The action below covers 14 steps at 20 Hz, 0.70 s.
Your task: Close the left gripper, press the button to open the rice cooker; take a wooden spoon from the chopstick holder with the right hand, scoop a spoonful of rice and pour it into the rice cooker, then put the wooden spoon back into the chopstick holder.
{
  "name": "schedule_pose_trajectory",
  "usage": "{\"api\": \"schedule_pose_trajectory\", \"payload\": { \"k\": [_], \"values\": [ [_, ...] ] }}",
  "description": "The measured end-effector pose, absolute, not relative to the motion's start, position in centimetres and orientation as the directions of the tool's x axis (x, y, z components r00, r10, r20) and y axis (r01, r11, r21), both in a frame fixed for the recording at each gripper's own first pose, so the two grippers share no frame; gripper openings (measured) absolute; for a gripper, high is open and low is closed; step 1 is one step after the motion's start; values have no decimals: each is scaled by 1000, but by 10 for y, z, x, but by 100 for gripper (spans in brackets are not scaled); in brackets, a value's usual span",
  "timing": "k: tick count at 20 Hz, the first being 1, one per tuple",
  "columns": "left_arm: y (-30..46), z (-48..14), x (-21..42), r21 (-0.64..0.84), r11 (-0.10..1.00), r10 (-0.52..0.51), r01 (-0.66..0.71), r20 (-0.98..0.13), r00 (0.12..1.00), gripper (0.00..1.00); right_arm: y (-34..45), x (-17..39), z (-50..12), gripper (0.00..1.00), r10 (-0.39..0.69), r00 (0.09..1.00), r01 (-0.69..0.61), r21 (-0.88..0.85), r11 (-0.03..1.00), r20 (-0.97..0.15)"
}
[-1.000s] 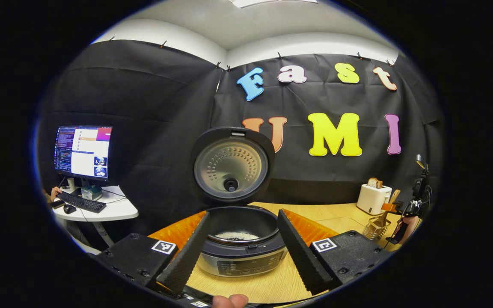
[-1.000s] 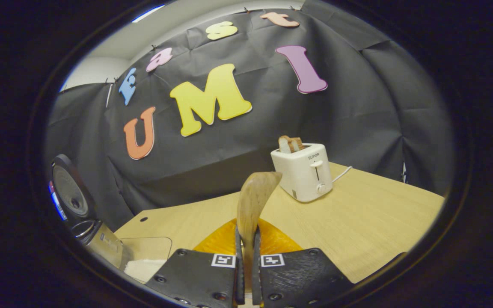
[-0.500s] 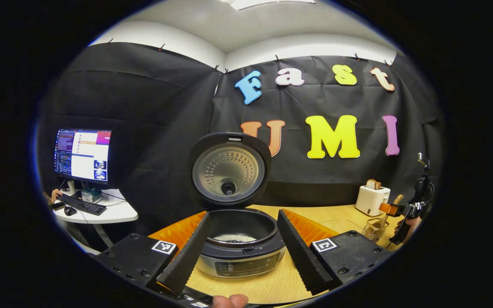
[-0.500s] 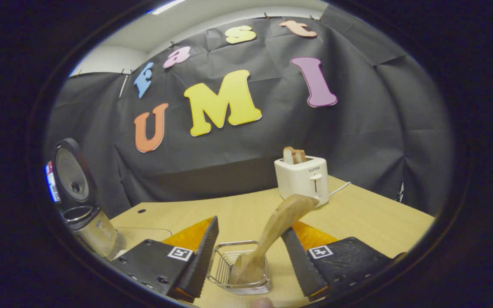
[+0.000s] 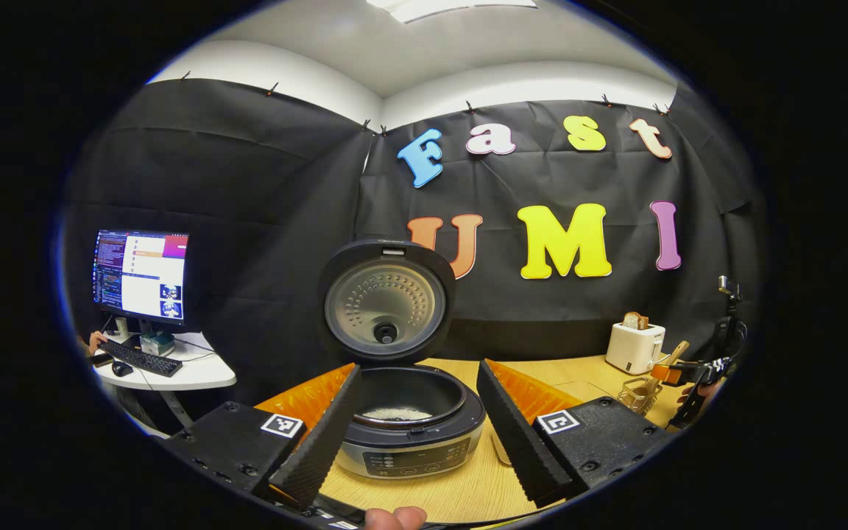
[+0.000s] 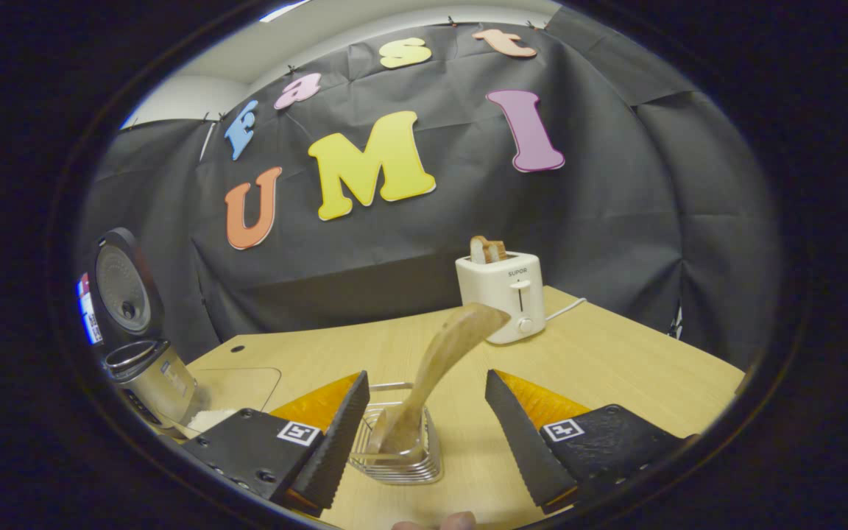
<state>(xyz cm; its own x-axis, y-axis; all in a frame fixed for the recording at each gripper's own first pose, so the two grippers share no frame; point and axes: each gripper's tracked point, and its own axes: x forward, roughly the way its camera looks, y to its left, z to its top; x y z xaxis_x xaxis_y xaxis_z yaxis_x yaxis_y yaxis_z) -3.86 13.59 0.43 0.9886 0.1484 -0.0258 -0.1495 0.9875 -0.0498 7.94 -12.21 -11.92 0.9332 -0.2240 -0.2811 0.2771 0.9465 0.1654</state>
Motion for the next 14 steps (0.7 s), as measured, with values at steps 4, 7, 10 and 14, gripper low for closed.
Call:
{"api": "schedule_pose_trajectory", "payload": {
  "k": [4, 7, 10, 14],
  "values": [
    [121, 8, -38, -44, 990, 136, -137, -16, 991, 99, -120, 47, -108, 94, -217, 942, 258, 139, 956, -256],
    [110, 7, -36, -54, 991, 122, -123, -22, 992, 99, -113, 23, -89, 94, -212, 954, 231, 70, 970, -212],
    [111, 4, -36, -42, 986, 161, -163, -37, 986, 99, -104, 5, -71, 94, -178, 970, 181, 1, 984, -165],
    [100, 3, -37, -77, 976, 200, -202, -36, 979, 99, -93, -1, -66, 95, -97, 982, 99, 7, 995, -163]
  ]
}}
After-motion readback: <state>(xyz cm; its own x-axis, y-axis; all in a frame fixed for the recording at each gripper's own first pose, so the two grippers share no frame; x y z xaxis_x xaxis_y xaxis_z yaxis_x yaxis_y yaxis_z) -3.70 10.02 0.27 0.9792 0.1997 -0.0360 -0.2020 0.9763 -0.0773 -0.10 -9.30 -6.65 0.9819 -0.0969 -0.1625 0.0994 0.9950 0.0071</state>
